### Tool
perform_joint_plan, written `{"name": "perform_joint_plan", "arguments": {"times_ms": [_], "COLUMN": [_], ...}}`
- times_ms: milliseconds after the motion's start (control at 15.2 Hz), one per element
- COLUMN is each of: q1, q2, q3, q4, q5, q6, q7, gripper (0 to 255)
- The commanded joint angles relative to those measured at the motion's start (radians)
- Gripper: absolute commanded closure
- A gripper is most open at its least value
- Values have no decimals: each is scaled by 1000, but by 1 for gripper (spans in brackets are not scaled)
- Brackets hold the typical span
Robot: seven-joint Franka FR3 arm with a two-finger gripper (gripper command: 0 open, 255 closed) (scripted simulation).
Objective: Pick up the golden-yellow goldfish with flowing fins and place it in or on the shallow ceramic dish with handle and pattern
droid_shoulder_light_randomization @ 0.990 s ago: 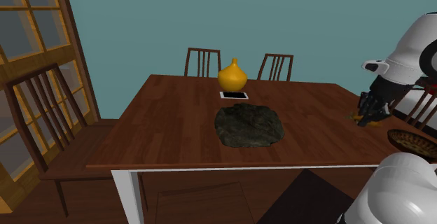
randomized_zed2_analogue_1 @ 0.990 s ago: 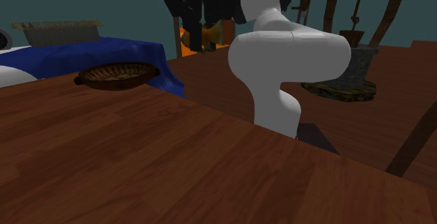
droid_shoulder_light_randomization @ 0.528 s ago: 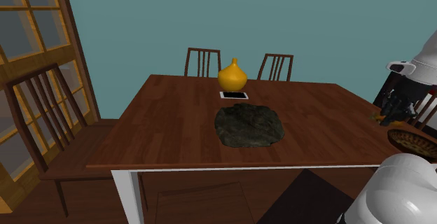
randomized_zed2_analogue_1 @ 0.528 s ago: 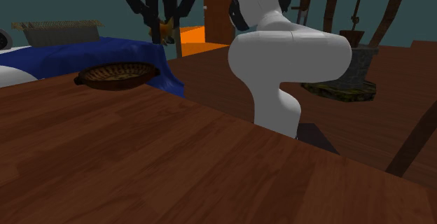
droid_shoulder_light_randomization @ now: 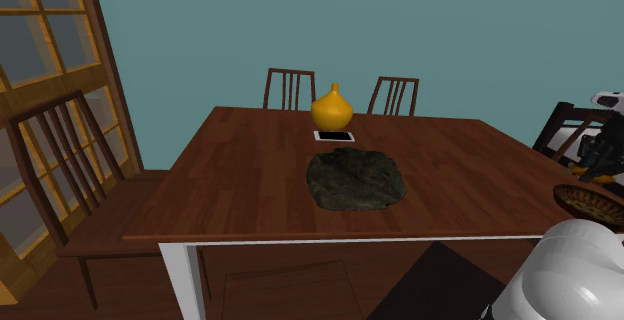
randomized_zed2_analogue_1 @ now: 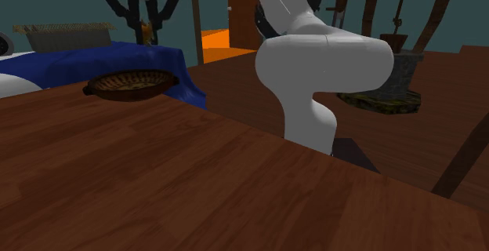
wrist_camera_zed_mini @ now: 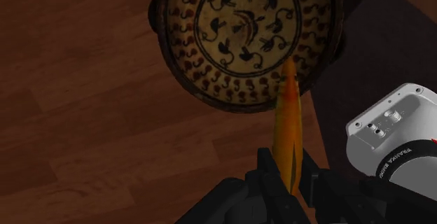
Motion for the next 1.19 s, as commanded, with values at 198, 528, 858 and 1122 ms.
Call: {"name": "perform_joint_plan", "arguments": {"times_ms": [198, 528, 858, 1122], "q1": [34, 39, 18, 1], "q2": [32, 21, -15, -41], "q3": [-97, -153, -193, -229], "q4": [134, 153, 94, 51], "q5": [-99, -154, -193, -227], "q6": [-13, 2, 33, 57], "q7": [-116, -157, -154, -153], "gripper": [255, 255, 255, 255]}}
